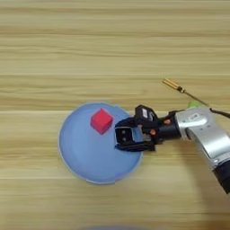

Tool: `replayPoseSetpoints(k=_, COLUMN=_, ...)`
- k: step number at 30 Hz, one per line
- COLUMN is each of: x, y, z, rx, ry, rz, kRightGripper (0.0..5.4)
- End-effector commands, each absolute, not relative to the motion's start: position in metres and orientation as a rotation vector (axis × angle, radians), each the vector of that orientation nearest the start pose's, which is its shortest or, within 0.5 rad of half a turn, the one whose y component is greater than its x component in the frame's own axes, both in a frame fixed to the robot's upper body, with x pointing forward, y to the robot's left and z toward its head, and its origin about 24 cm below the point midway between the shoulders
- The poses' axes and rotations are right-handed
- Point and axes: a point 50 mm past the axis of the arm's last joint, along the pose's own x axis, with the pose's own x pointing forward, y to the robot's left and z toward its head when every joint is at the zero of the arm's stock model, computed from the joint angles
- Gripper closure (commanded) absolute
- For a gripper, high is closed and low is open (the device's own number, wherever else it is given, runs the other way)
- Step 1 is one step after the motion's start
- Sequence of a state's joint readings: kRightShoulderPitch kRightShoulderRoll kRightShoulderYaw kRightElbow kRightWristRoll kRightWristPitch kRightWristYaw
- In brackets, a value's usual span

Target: Move the objects on the table

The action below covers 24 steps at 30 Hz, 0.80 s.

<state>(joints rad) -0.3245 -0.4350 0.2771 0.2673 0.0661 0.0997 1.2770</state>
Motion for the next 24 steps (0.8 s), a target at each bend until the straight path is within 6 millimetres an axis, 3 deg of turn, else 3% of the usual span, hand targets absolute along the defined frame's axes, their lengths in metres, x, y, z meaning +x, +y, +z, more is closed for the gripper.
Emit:
replayPoseSetpoints(k=1, x=0.280, y=-0.139, z=0.073, rx=-0.404, ry=0.245, rz=1.419, kRightGripper=1.66)
replayPoseSetpoints(k=12, x=0.285, y=-0.141, z=0.089, rx=-0.388, ry=0.175, rz=1.389, kRightGripper=0.66)
replayPoseSetpoints(k=18, x=0.296, y=-0.153, z=0.105, rx=-0.394, ry=0.127, rz=1.314, kRightGripper=0.05)
replayPoseSetpoints(k=24, x=0.305, y=-0.170, z=0.120, rx=-0.408, ry=0.085, rz=1.241, kRightGripper=0.02)
